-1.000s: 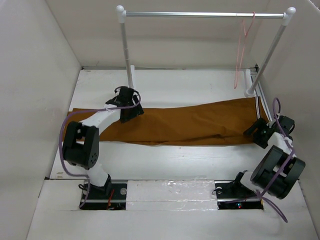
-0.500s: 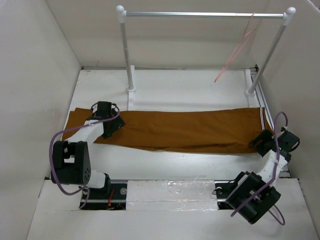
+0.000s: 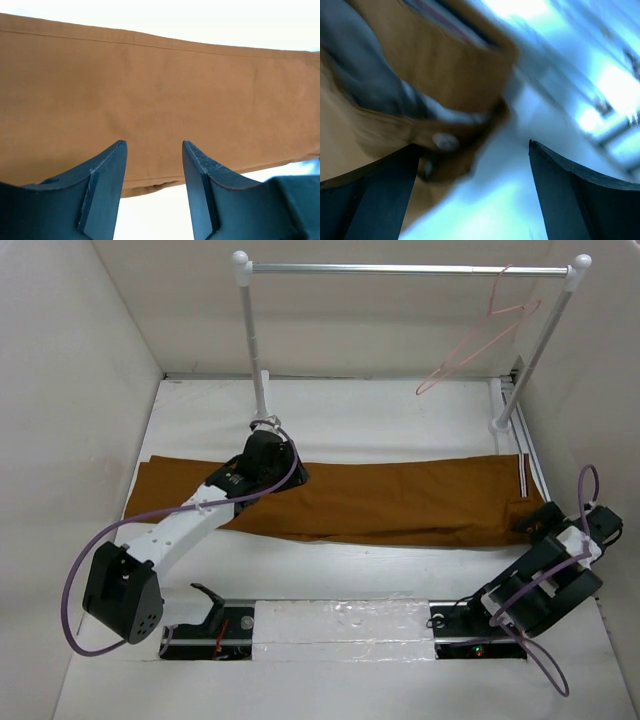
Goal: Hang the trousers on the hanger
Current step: Fold the trousers
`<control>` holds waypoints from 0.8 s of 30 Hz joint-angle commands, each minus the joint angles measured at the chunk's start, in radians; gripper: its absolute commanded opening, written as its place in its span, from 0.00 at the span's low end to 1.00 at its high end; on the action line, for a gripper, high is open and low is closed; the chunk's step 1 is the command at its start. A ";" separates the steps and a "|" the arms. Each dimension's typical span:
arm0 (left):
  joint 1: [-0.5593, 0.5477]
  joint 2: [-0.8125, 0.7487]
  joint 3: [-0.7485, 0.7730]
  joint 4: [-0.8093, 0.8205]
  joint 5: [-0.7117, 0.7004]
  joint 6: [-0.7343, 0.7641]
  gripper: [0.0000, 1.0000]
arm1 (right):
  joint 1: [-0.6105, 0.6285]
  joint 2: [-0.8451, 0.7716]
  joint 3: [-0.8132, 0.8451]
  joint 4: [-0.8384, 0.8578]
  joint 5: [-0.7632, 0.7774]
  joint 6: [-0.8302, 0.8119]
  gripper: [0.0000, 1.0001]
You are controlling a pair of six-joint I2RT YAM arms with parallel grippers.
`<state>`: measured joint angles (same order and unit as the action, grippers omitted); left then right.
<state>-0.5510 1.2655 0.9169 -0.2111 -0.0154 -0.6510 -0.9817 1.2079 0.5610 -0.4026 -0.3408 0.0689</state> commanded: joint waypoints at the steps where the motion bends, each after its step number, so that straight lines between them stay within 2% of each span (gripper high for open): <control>1: 0.002 0.032 -0.004 0.044 0.008 0.016 0.44 | 0.017 0.090 -0.021 0.241 -0.151 0.084 0.95; 3: 0.002 0.067 -0.012 0.056 0.009 0.027 0.44 | 0.037 0.140 -0.026 0.324 -0.170 0.115 0.93; 5: 0.002 0.092 -0.032 0.065 0.005 0.034 0.36 | 0.046 0.168 -0.042 0.393 -0.203 0.141 0.79; 6: 0.002 0.118 -0.048 0.065 -0.014 0.031 0.32 | 0.046 0.171 -0.059 0.457 -0.210 0.149 0.61; 7: 0.002 0.132 -0.055 0.065 -0.026 0.033 0.24 | 0.057 0.173 -0.064 0.472 -0.213 0.152 0.50; 8: 0.002 0.149 -0.064 0.059 -0.037 0.033 0.09 | 0.066 0.173 -0.069 0.481 -0.210 0.144 0.37; 9: 0.002 0.153 -0.075 0.056 -0.044 0.031 0.01 | 0.066 0.164 -0.072 0.488 -0.210 0.140 0.23; 10: 0.002 0.153 -0.096 0.058 -0.044 0.033 0.00 | 0.075 0.156 -0.079 0.531 -0.220 0.137 0.04; 11: 0.002 0.147 -0.108 0.064 -0.038 0.036 0.00 | 0.075 0.142 -0.104 0.565 -0.268 0.138 0.00; 13: 0.002 0.108 -0.136 0.072 -0.014 0.037 0.00 | 0.106 0.052 -0.145 0.657 -0.317 0.163 0.00; 15: 0.002 0.060 -0.139 0.076 0.008 0.037 0.00 | 0.168 -0.049 -0.173 0.667 -0.348 0.190 0.00; 17: 0.002 0.041 -0.128 0.062 0.009 0.051 0.00 | 0.233 -0.245 -0.158 0.525 -0.311 0.193 0.00; 18: 0.002 0.034 -0.124 0.055 0.011 0.056 0.00 | 0.315 -0.318 -0.120 0.459 -0.282 0.192 0.00; 19: -0.010 0.032 -0.113 0.050 0.009 0.063 0.00 | 0.355 -0.455 -0.089 0.312 -0.246 0.184 0.00; 20: -0.023 0.038 -0.113 0.050 0.009 0.076 0.00 | 0.395 -0.516 -0.061 0.248 -0.160 0.175 0.00; 22: -0.036 0.061 -0.122 0.058 0.011 0.079 0.00 | 0.493 -0.570 0.049 0.071 -0.107 0.163 0.00; 24: -0.065 0.113 -0.130 0.081 0.046 0.070 0.00 | 0.540 -0.606 0.123 -0.023 -0.028 0.140 0.00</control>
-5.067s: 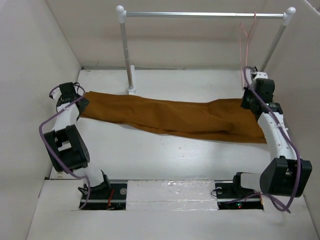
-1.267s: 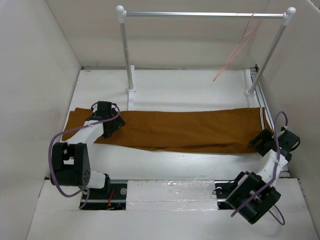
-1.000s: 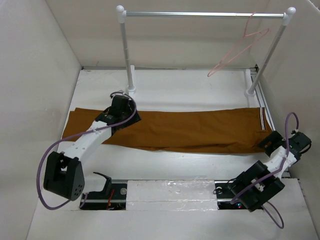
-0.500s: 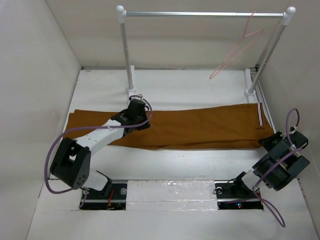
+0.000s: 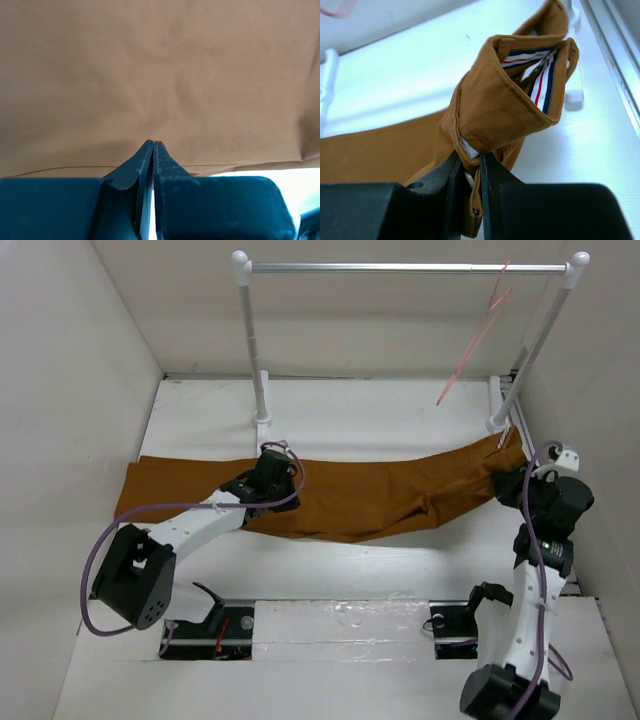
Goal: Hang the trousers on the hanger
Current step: Fold the trousers
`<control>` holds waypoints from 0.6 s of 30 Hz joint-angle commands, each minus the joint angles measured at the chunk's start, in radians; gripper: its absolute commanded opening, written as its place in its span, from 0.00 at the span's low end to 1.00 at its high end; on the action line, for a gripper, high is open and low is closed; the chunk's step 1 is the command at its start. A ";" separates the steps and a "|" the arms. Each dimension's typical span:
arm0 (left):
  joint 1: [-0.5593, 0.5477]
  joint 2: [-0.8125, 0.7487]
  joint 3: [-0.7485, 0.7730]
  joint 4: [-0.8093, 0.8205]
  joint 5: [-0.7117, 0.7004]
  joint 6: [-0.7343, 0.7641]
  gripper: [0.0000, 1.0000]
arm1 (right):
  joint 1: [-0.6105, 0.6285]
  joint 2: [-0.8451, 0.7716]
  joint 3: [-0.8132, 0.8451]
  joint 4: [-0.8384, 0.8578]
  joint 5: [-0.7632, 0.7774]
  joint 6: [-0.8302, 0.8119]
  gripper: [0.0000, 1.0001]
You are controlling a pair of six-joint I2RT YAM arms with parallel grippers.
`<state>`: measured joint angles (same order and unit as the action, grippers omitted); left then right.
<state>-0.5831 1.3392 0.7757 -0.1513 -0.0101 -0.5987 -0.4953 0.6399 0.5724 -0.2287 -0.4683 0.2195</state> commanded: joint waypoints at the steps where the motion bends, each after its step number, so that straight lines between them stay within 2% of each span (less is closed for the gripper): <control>1: -0.049 0.058 0.008 0.030 0.044 0.011 0.00 | 0.081 -0.060 0.188 -0.237 0.121 -0.017 0.00; 3: -0.090 0.109 0.011 0.061 0.048 -0.003 0.00 | 0.081 -0.095 0.269 -0.274 0.151 -0.048 0.00; 4: -0.134 0.123 0.026 0.071 0.056 -0.019 0.00 | 0.081 -0.085 0.387 -0.363 0.163 -0.072 0.00; 7: -0.234 0.187 0.072 0.116 0.093 -0.055 0.00 | 0.126 -0.017 0.539 -0.524 0.177 -0.166 0.00; 13: -0.423 0.386 0.225 0.185 0.134 -0.107 0.00 | 0.161 -0.002 0.734 -0.619 0.186 -0.245 0.00; 15: -0.489 0.486 0.325 0.188 0.180 -0.113 0.00 | 0.170 0.023 0.832 -0.638 0.154 -0.272 0.00; 18: -0.560 0.558 0.439 0.096 0.153 -0.069 0.00 | 0.202 0.084 0.880 -0.658 0.033 -0.283 0.00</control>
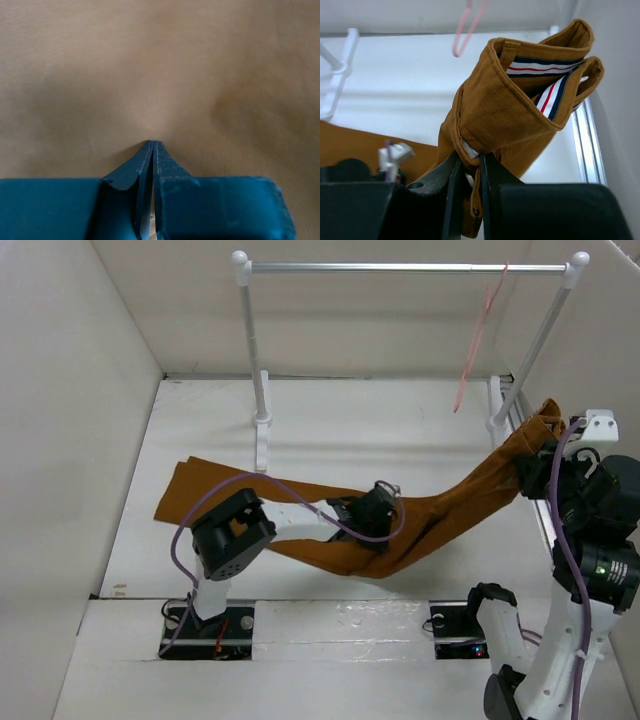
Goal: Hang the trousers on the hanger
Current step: Fold the trousers
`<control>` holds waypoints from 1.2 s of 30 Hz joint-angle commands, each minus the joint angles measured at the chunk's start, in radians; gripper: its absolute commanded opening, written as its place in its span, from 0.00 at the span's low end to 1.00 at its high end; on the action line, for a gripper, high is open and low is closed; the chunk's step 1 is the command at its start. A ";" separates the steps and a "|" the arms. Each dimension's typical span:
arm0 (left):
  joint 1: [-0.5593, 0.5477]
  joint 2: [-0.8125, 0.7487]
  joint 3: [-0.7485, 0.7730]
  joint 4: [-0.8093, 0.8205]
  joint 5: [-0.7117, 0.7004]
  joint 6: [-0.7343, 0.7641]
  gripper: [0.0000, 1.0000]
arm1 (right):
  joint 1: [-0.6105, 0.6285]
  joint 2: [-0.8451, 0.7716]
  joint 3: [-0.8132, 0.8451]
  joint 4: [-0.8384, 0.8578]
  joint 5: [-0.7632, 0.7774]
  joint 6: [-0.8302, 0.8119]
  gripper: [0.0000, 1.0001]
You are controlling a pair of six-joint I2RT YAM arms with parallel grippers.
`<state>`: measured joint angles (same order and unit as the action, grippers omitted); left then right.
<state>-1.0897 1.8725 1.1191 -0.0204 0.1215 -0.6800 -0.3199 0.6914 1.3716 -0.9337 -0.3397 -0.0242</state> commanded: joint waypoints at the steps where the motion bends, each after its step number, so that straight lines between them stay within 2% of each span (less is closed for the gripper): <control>1: -0.053 0.017 0.093 -0.045 0.017 0.019 0.00 | 0.053 0.039 0.073 0.077 -0.129 -0.027 0.00; 2: -0.053 -0.021 0.081 -0.052 0.006 0.020 0.00 | 0.068 0.040 0.058 0.099 -0.168 0.007 0.00; 4: 0.076 -0.131 -0.043 -0.011 0.053 0.002 0.00 | 0.119 0.030 -0.013 0.200 -0.195 0.091 0.00; 5: 0.077 -0.175 -0.044 -0.010 0.053 0.002 0.00 | 0.119 0.033 -0.014 0.200 -0.215 0.092 0.00; 6: 0.171 -0.223 -0.088 -0.015 0.073 0.014 0.00 | 0.119 0.037 -0.029 0.225 -0.237 0.110 0.00; 7: 0.219 -0.274 -0.099 -0.029 0.070 0.032 0.00 | 0.133 0.045 -0.049 0.277 -0.260 0.122 0.00; 9: 0.318 -0.409 -0.094 -0.108 0.015 0.083 0.00 | 0.145 0.069 -0.057 0.323 -0.298 0.165 0.00; 10: 0.470 -0.518 -0.044 -0.198 -0.024 0.152 0.00 | 0.171 0.091 -0.055 0.402 -0.315 0.206 0.00; 11: 0.471 -0.519 -0.044 -0.199 -0.025 0.152 0.00 | 0.185 0.091 -0.055 0.403 -0.324 0.207 0.00; 13: 0.618 -0.576 0.022 -0.248 -0.048 0.189 0.00 | 0.231 0.140 -0.051 0.482 -0.335 0.240 0.00; 14: 0.657 -0.623 0.048 -0.284 -0.055 0.198 0.00 | 0.266 0.161 -0.033 0.507 -0.312 0.260 0.00; 16: 0.707 -0.656 0.128 -0.331 -0.158 0.204 0.00 | 0.440 0.232 -0.005 0.536 -0.233 0.256 0.00; 17: 0.756 -0.683 0.151 -0.346 -0.180 0.204 0.00 | 0.514 0.264 0.015 0.538 -0.131 0.242 0.00; 18: 0.786 -0.694 0.189 -0.348 -0.192 0.203 0.00 | 0.670 0.299 0.067 0.536 -0.078 0.228 0.00; 20: 0.856 -0.708 0.237 -0.361 -0.195 0.203 0.00 | 0.790 0.417 0.130 0.526 0.066 0.187 0.00; 25: 0.880 -0.676 0.445 -0.417 -0.290 0.215 0.00 | 0.936 0.656 0.196 0.722 0.082 0.214 0.00; 27: 0.880 -0.665 0.534 -0.429 -0.322 0.209 0.01 | 0.984 0.816 0.251 0.751 0.108 0.213 0.00; 30: 0.880 -0.642 0.654 -0.466 -0.361 0.204 0.01 | 1.074 1.031 0.401 0.803 0.113 0.228 0.00; 32: 0.880 -0.632 0.705 -0.481 -0.379 0.200 0.01 | 1.149 1.141 0.559 0.811 0.154 0.237 0.00; 34: 0.880 -0.625 0.749 -0.495 -0.420 0.207 0.02 | 1.197 1.328 0.683 0.793 0.162 0.262 0.00; 35: 0.880 -0.628 0.757 -0.501 -0.442 0.208 0.02 | 1.220 1.394 0.813 0.788 0.163 0.273 0.00; 36: 0.880 -0.634 0.759 -0.507 -0.488 0.209 0.02 | 1.267 1.524 0.874 0.792 0.147 0.283 0.00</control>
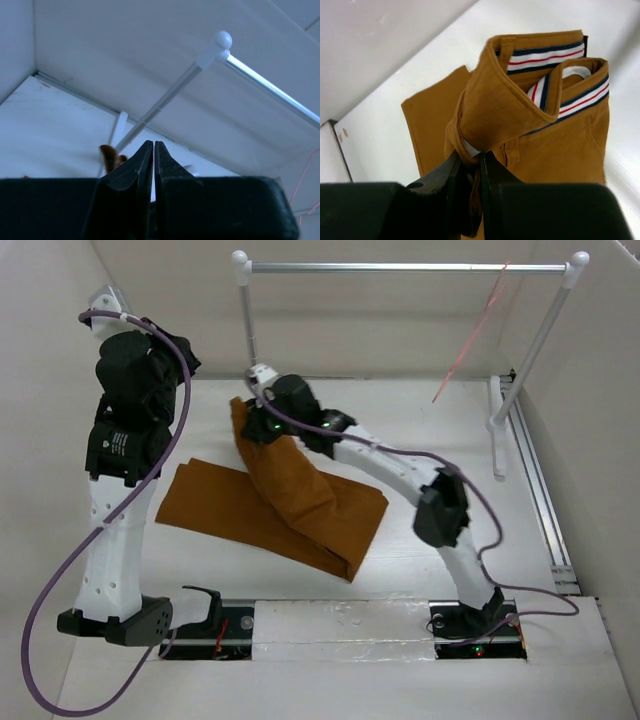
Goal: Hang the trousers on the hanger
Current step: Fold the trousers
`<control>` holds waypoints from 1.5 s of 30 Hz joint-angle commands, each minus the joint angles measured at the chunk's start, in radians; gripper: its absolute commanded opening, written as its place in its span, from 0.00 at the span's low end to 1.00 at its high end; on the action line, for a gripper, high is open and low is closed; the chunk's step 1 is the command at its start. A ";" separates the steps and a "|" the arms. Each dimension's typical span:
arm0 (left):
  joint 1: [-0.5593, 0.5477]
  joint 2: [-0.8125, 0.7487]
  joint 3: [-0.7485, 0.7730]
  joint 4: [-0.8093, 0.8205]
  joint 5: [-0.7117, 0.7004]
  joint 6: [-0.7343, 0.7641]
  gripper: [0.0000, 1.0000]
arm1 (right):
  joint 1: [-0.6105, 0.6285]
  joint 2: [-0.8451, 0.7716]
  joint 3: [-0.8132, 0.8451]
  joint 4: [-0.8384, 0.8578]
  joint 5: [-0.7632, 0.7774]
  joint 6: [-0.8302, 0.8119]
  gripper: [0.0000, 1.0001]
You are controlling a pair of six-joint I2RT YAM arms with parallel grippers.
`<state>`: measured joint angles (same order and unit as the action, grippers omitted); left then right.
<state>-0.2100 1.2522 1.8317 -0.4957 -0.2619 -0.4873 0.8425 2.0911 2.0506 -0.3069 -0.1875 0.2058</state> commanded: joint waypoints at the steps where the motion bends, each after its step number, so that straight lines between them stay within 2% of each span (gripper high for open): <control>1: 0.000 -0.029 0.041 -0.037 -0.121 0.021 0.03 | 0.128 0.191 0.259 0.178 -0.022 0.067 0.11; 2: 0.000 -0.042 0.034 -0.040 -0.141 0.023 0.03 | 0.150 0.260 0.393 0.172 -0.070 0.075 0.25; 4: 0.000 -0.078 0.000 -0.052 -0.216 0.023 0.03 | 0.193 0.422 0.515 0.161 -0.160 0.096 0.37; 5: 0.000 -0.091 -0.017 -0.052 -0.273 0.029 0.03 | 0.207 0.450 0.554 0.141 -0.176 0.096 0.43; 6: 0.000 -0.099 -0.044 -0.052 -0.301 0.035 0.03 | 0.219 0.461 0.559 0.131 -0.179 0.087 0.51; 7: 0.000 -0.103 -0.057 -0.053 -0.321 0.039 0.05 | 0.219 0.445 0.530 0.140 -0.188 0.074 0.65; 9: 0.000 -0.115 -0.116 -0.061 -0.384 0.050 0.07 | 0.219 0.391 0.371 0.150 -0.208 0.051 0.76; 10: 0.000 -0.134 -0.155 -0.052 -0.401 0.053 0.15 | 0.219 0.324 0.317 0.135 -0.210 -0.004 0.80; 11: 0.000 -0.146 -0.211 -0.035 -0.433 0.061 0.22 | 0.201 0.285 0.257 0.114 -0.205 -0.029 0.81; 12: 0.000 -0.155 -0.336 -0.024 -0.450 0.059 0.30 | 0.187 0.236 0.185 0.103 -0.207 -0.051 0.81; 13: 0.010 -0.172 -0.403 -0.005 -0.465 0.052 0.42 | 0.170 0.177 0.001 0.129 -0.214 -0.069 0.80; 14: 0.029 -0.178 -0.476 0.009 -0.439 0.040 0.50 | 0.137 0.046 -0.109 0.171 -0.222 -0.068 0.78; 15: 0.117 -0.184 -0.599 0.022 -0.289 0.009 0.62 | 0.100 -0.082 -0.301 0.251 -0.227 -0.066 0.71; 16: 0.186 -0.183 -0.647 0.022 -0.287 -0.009 0.63 | 0.099 -0.083 -0.376 0.271 -0.227 -0.072 0.64; 17: 0.263 -0.185 -0.702 0.034 -0.087 -0.028 0.64 | 0.067 -0.136 -0.432 0.273 -0.225 -0.080 0.56; 18: 0.324 -0.189 -0.826 0.058 -0.010 -0.045 0.64 | 0.052 -0.222 -0.476 0.237 -0.225 -0.095 0.44; 19: 0.374 -0.201 -0.882 0.101 0.024 -0.091 0.65 | 0.038 -0.262 -0.516 0.217 -0.218 -0.123 0.13; 20: 0.374 -0.201 -0.928 0.115 0.053 -0.108 0.65 | 0.020 -0.299 -0.594 0.200 -0.204 -0.140 0.05; 21: 0.374 -0.204 -1.012 0.134 0.071 -0.140 0.65 | 0.009 -0.397 -0.662 0.140 -0.193 -0.172 0.03; 23: 0.417 -0.201 -1.032 0.143 0.111 -0.166 0.65 | 0.009 -0.426 -0.725 0.118 -0.173 -0.193 0.05; 25: 0.483 -0.192 -1.091 0.181 0.185 -0.169 0.67 | -0.003 -0.508 -0.780 0.066 -0.153 -0.238 0.27; 26: 0.498 -0.185 -1.098 0.183 0.191 -0.177 0.68 | -0.003 -0.531 -0.809 0.062 -0.148 -0.243 0.35; 27: 0.498 -0.174 -1.104 0.183 0.188 -0.178 0.71 | -0.025 -0.554 -0.857 0.051 -0.153 -0.244 0.48; 28: 0.498 -0.156 -1.109 0.200 0.193 -0.177 0.78 | -0.025 -0.593 -0.880 0.052 -0.161 -0.246 0.52; 30: 0.508 -0.132 -1.108 0.201 0.200 -0.183 0.81 | -0.054 -0.618 -0.940 0.055 -0.171 -0.241 0.62; 32: 0.527 -0.102 -1.117 0.233 0.243 -0.178 0.86 | -0.094 -0.634 -0.972 0.061 -0.199 -0.243 0.65; 36: 0.580 0.022 -1.123 0.279 0.323 -0.165 0.86 | -0.155 -0.637 -1.023 0.075 -0.248 -0.252 0.71; 40: 0.580 0.147 -1.092 0.290 0.352 -0.183 0.79 | -0.193 -0.631 -1.009 0.046 -0.259 -0.292 0.71; 42: 0.580 0.141 -1.104 0.324 0.352 -0.189 0.76 | -0.203 -0.632 -1.000 0.043 -0.265 -0.299 0.71; 45: 0.580 0.109 -1.108 0.374 0.401 -0.188 0.51 | -0.212 -0.628 -0.997 0.052 -0.276 -0.307 0.71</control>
<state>0.3691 1.3994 0.7200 -0.1837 0.0715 -0.6720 0.6384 1.4750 1.0203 -0.2790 -0.4236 -0.0681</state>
